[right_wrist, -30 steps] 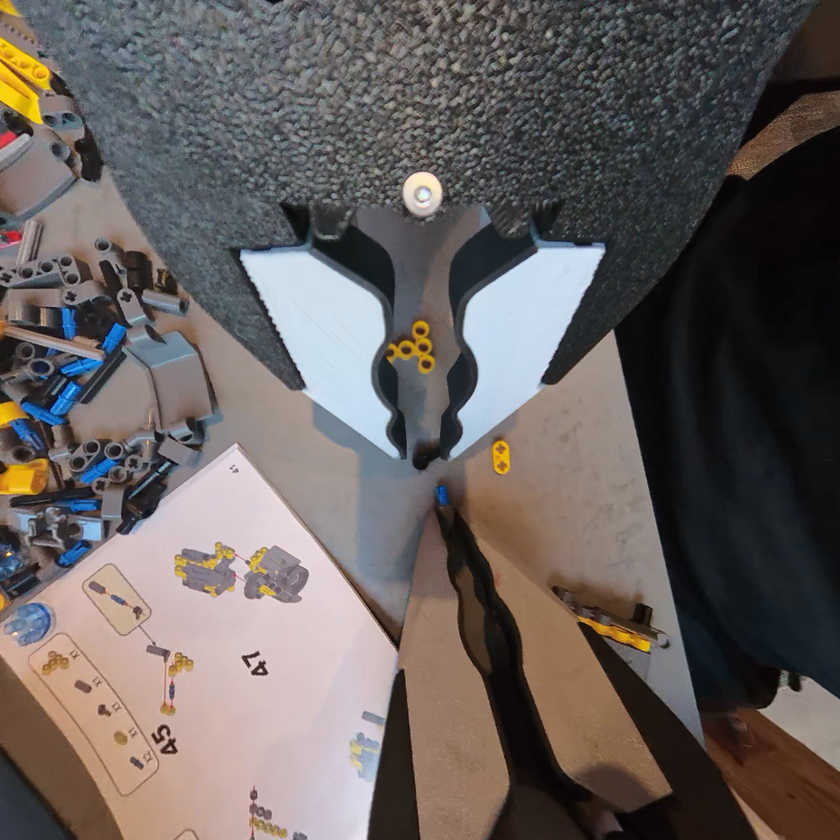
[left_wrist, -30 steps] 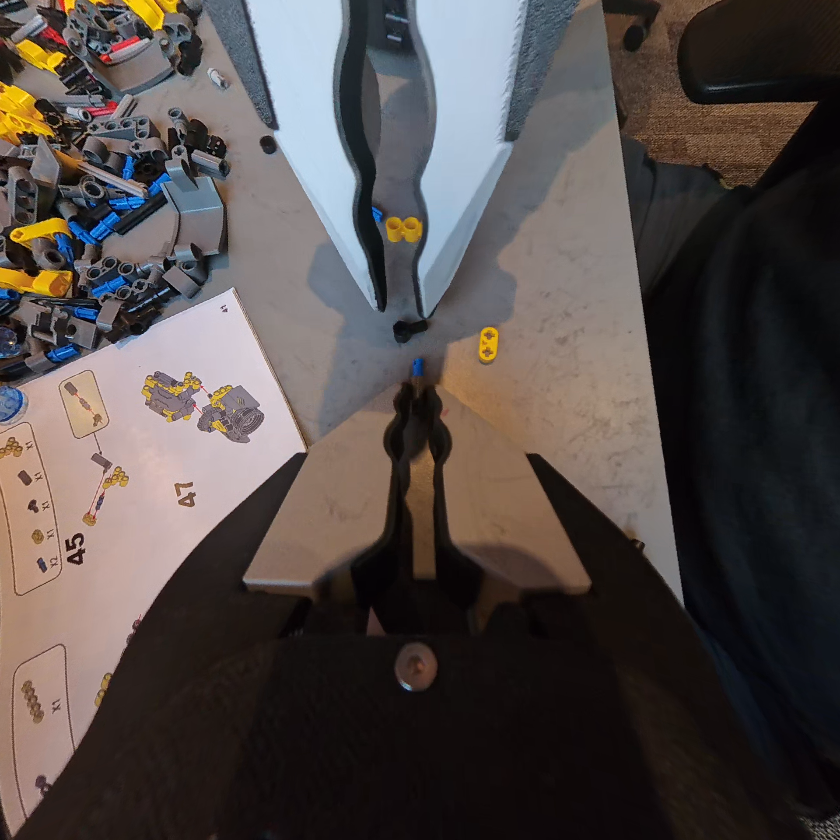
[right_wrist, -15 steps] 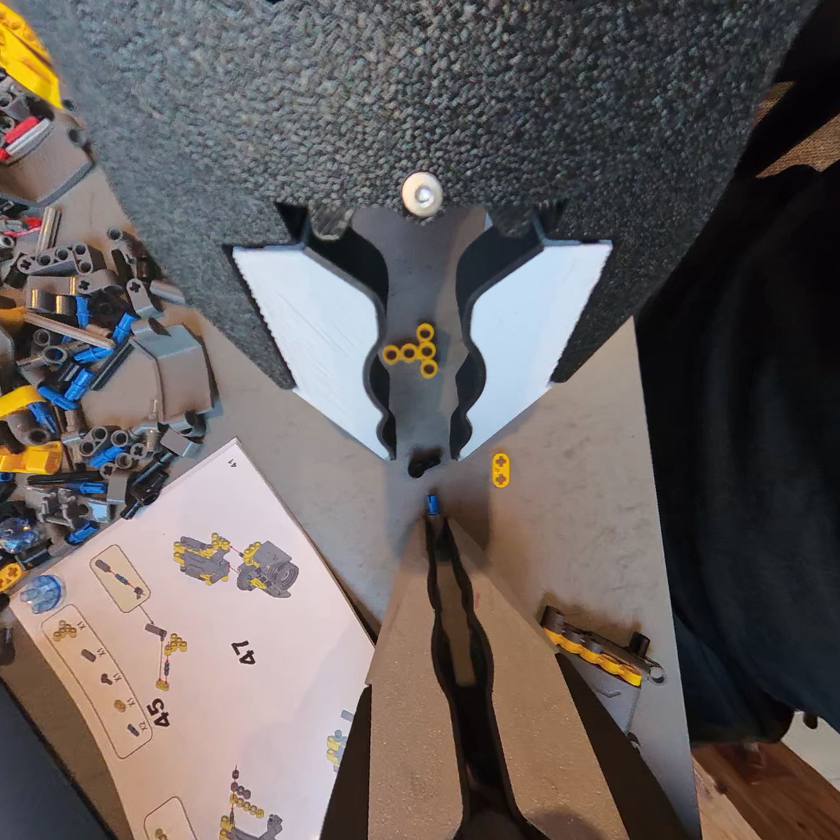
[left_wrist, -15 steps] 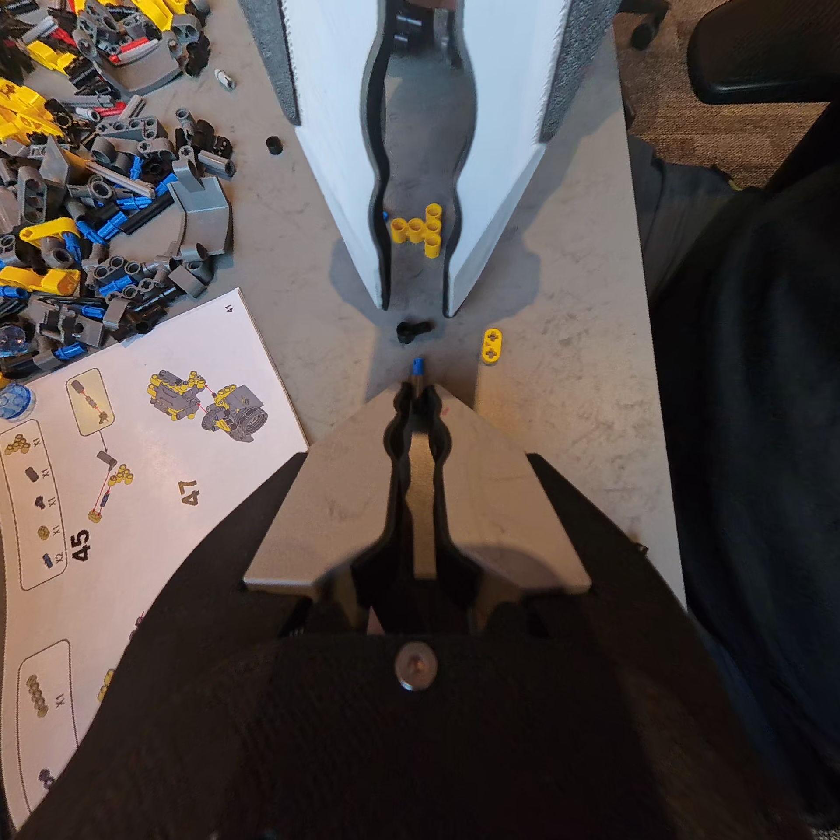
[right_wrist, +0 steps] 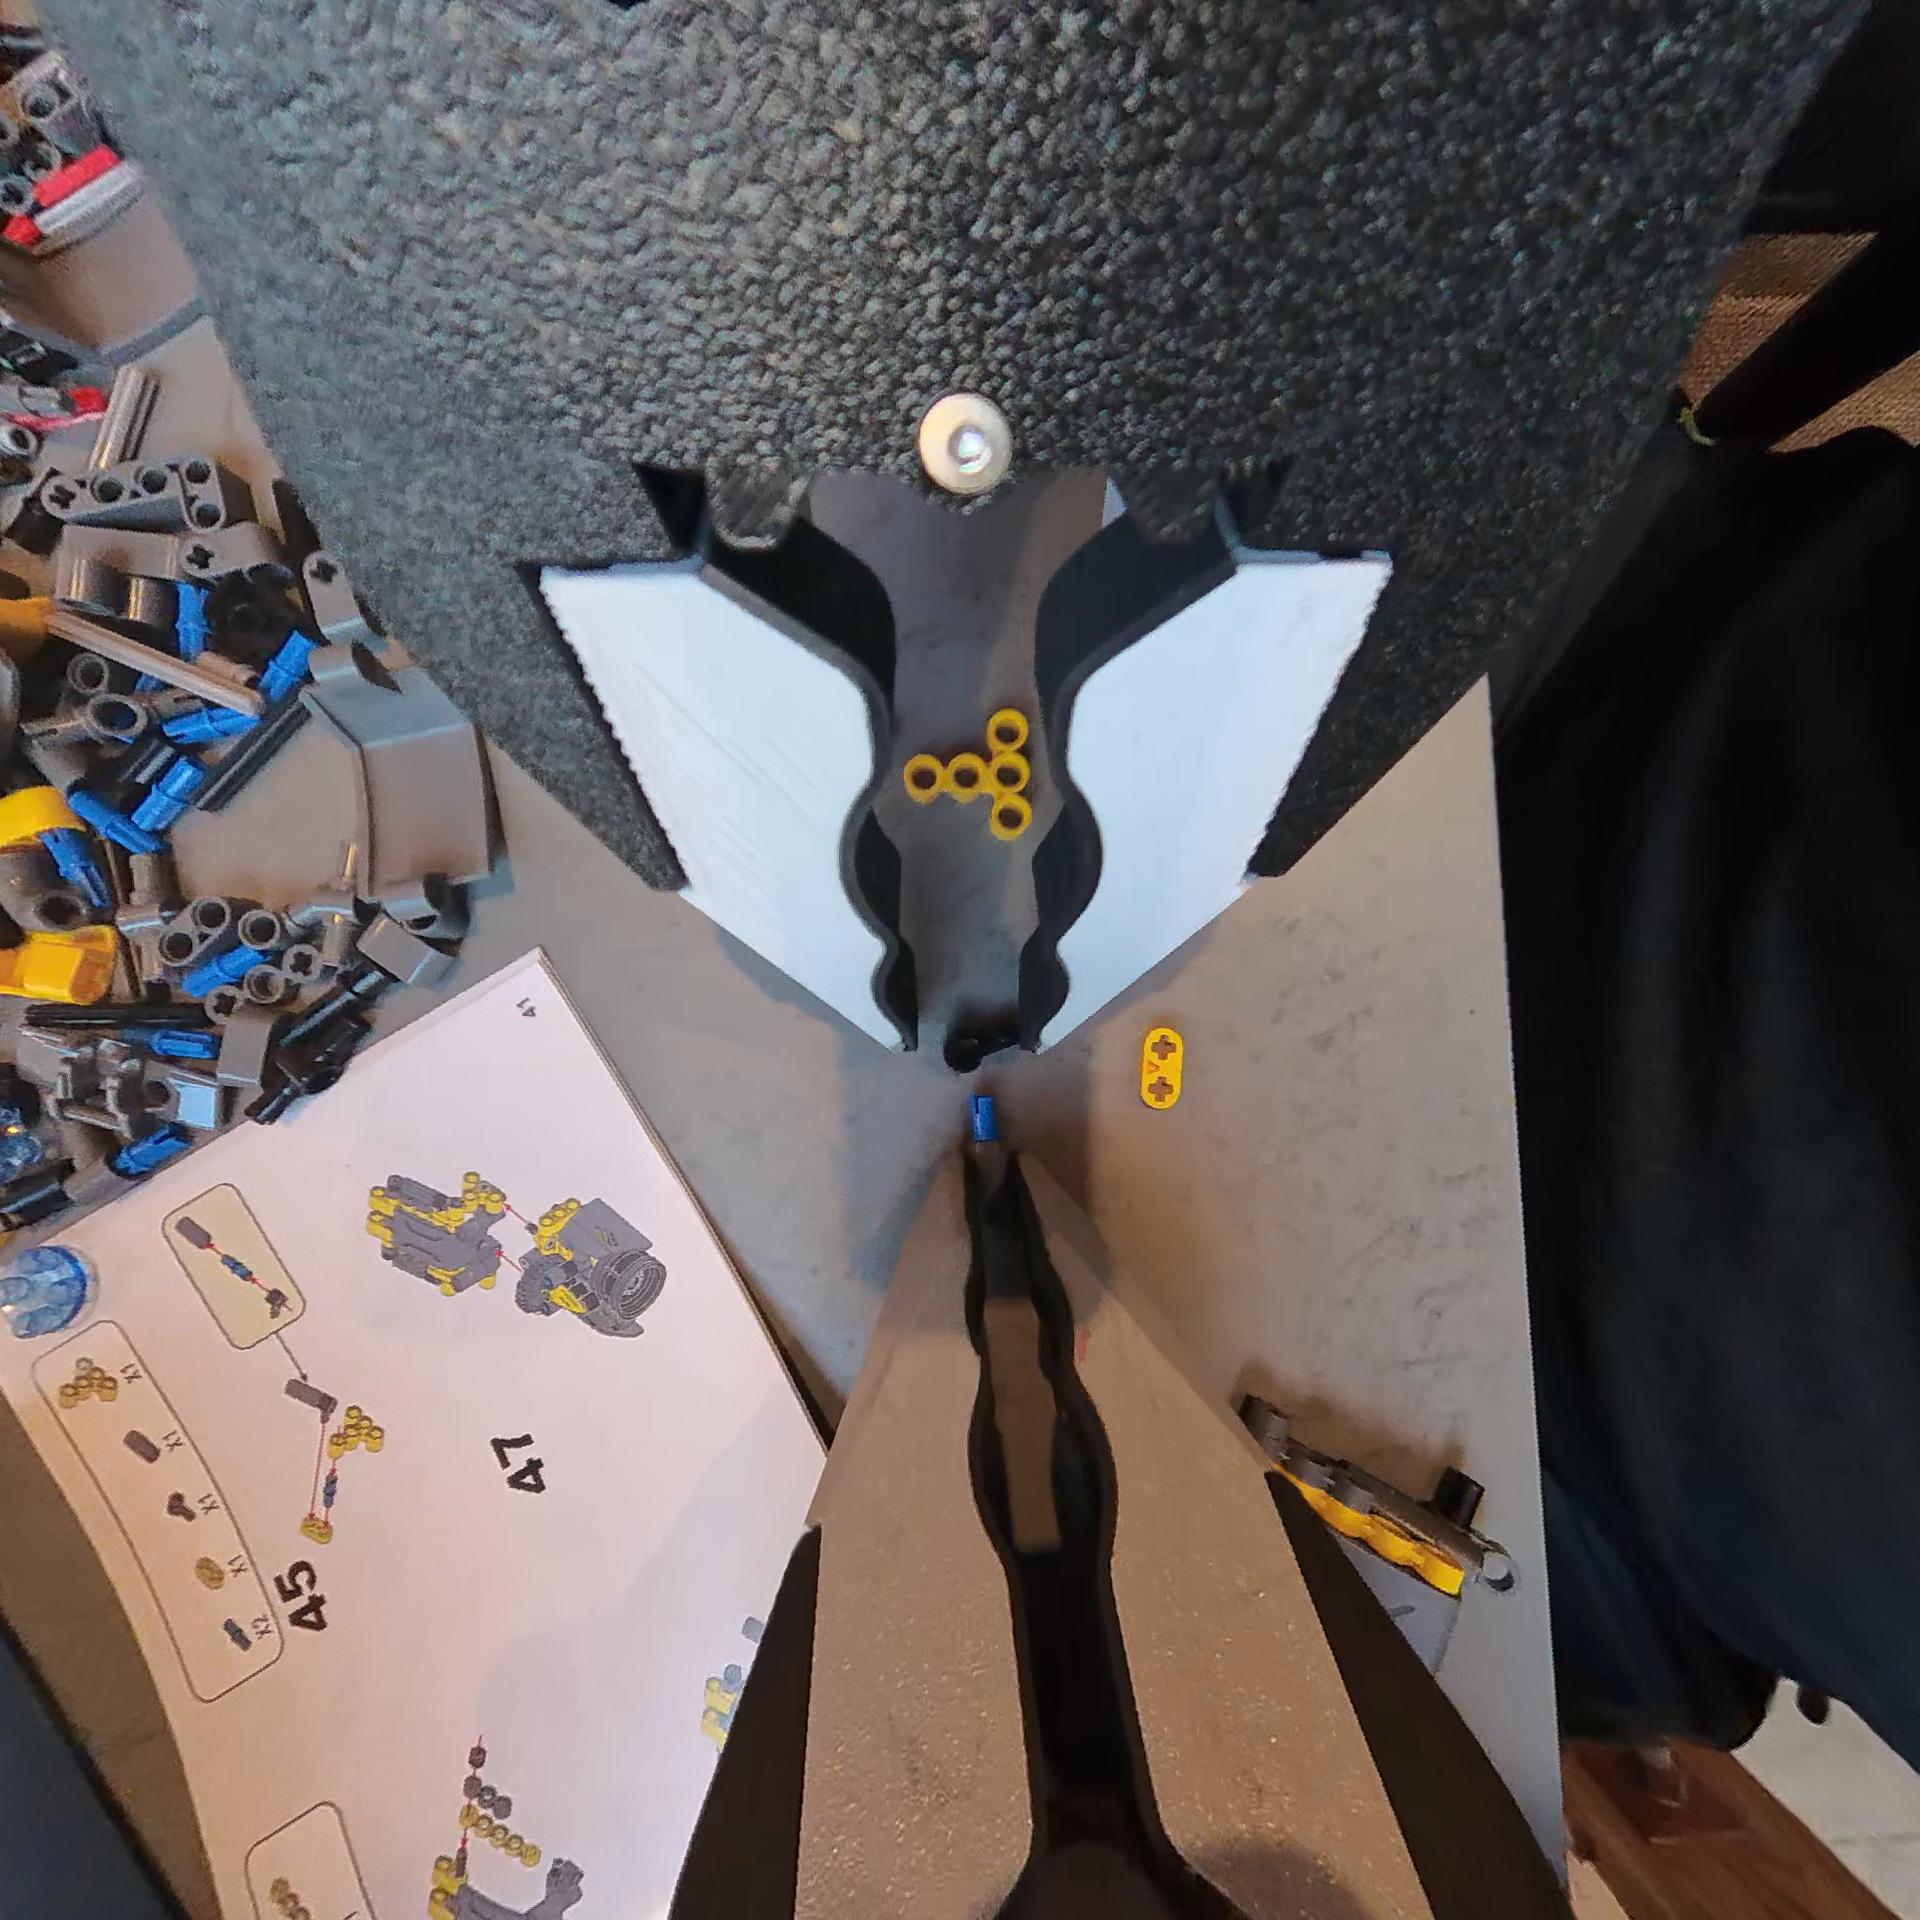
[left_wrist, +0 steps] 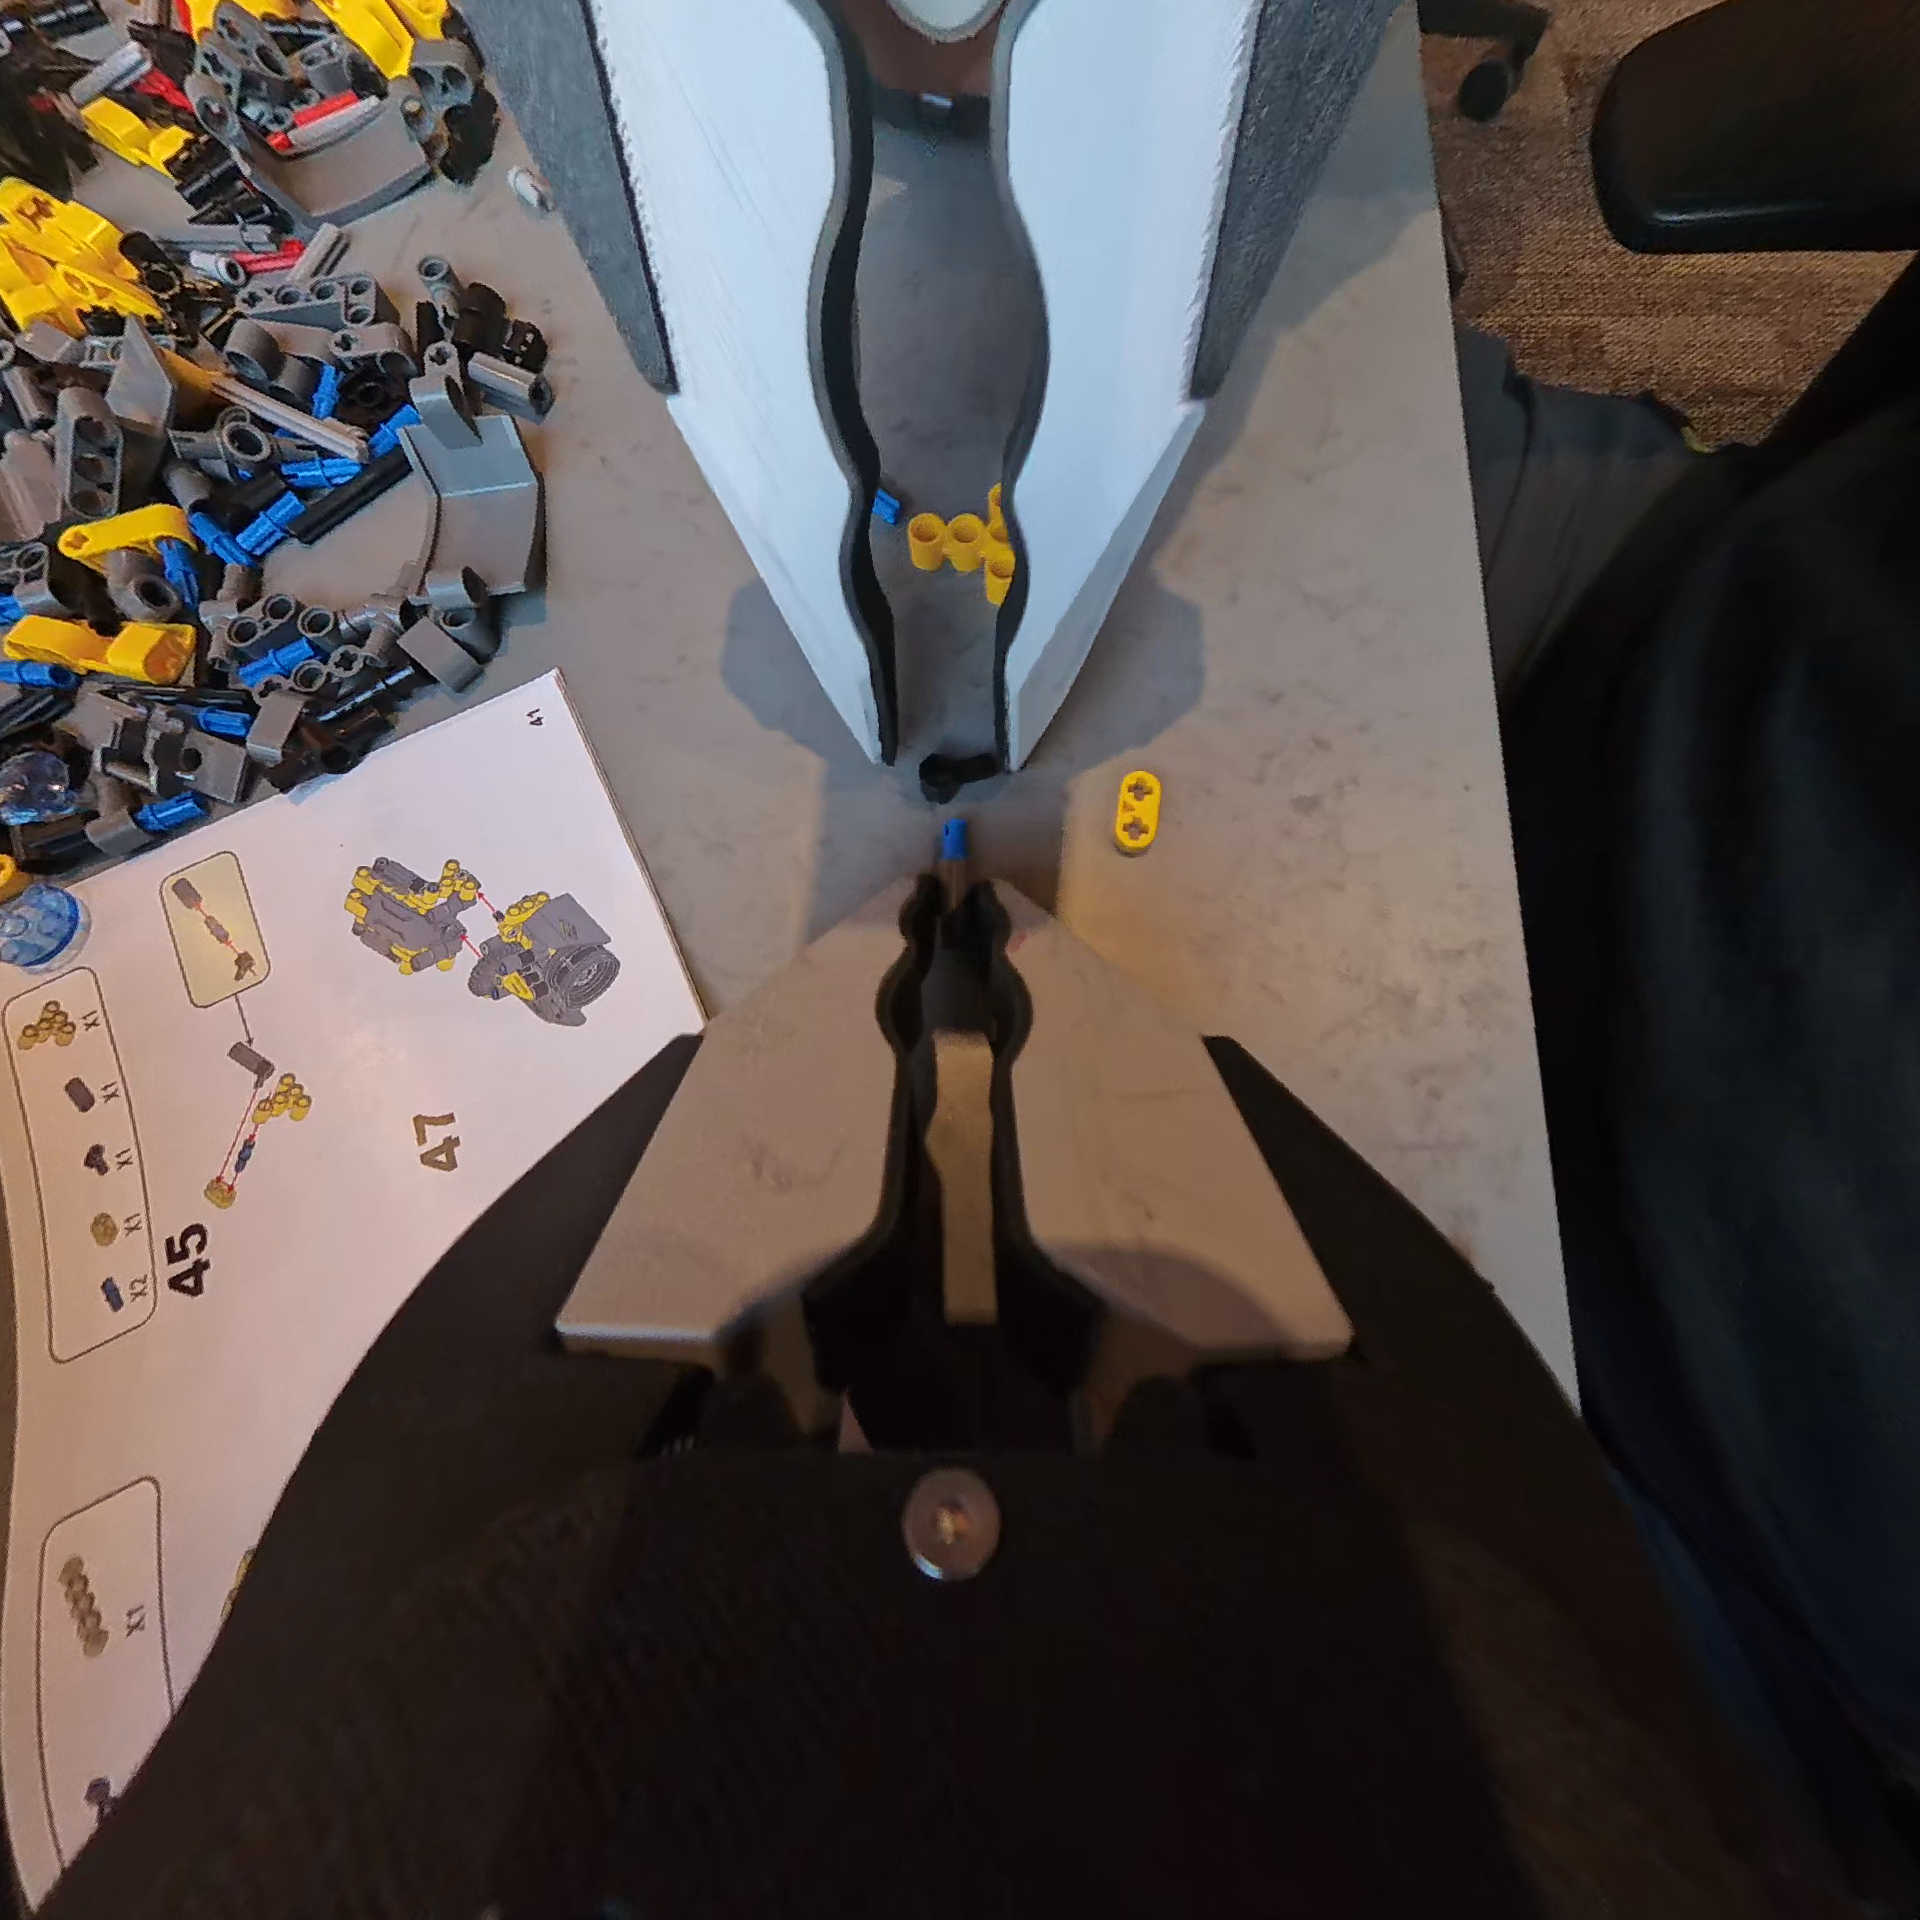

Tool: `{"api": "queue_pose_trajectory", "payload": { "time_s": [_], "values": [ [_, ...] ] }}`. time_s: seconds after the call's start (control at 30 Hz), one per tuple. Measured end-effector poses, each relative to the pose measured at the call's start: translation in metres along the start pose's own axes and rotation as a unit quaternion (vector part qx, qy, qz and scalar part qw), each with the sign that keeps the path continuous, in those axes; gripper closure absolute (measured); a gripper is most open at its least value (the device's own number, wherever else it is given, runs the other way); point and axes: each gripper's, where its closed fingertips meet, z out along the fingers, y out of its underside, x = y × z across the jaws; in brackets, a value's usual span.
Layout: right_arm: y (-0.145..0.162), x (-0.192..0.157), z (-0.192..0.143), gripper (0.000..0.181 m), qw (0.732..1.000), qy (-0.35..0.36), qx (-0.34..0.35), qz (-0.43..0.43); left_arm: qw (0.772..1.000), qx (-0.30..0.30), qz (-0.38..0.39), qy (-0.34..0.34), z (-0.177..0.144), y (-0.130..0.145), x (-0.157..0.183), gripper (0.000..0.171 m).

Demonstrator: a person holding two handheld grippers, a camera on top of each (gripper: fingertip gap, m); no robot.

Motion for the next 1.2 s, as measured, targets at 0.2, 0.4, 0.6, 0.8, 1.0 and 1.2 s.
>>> {"api": "queue_pose_trajectory", "payload": {
  "time_s": [0.2,0.4,0.6,0.8,1.0,1.2],
  "values": [
    [-0.001,-0.003,0.005,0.167,1.0,-0.016,0.003,0.004,1.0,-0.002,-0.001,-0.008,0.0,0.0,-0.002,0.164],
    [-0.002,-0.004,-0.001,0.167,1.0,-0.006,0.016,0.016,1.0,-0.002,0.002,-0.007,0.0,0.0,-0.001,0.162],
    [0.009,-0.002,-0.008,0.167,0.999,0.015,-0.022,0.03,1.0,-0.004,0.006,-0.01,0.0,0.0,-0.001,0.165],
    [0.021,0.004,-0.017,0.168,0.989,0.041,-0.144,0.017,1.0,-0.004,0.009,-0.012,0.0,0.0,-0.001,0.168],
    [0.019,0.001,-0.013,0.165,0.976,0.04,-0.212,0.005,1.0,0.011,0.006,-0.016,-0.003,-0.002,-0.003,0.168],
    [0.011,0.002,-0.005,0.161,0.987,0.007,-0.15,0.049,1.0,0.004,-0.003,-0.016,-0.003,0.001,-0.003,0.168]
  ]
}}
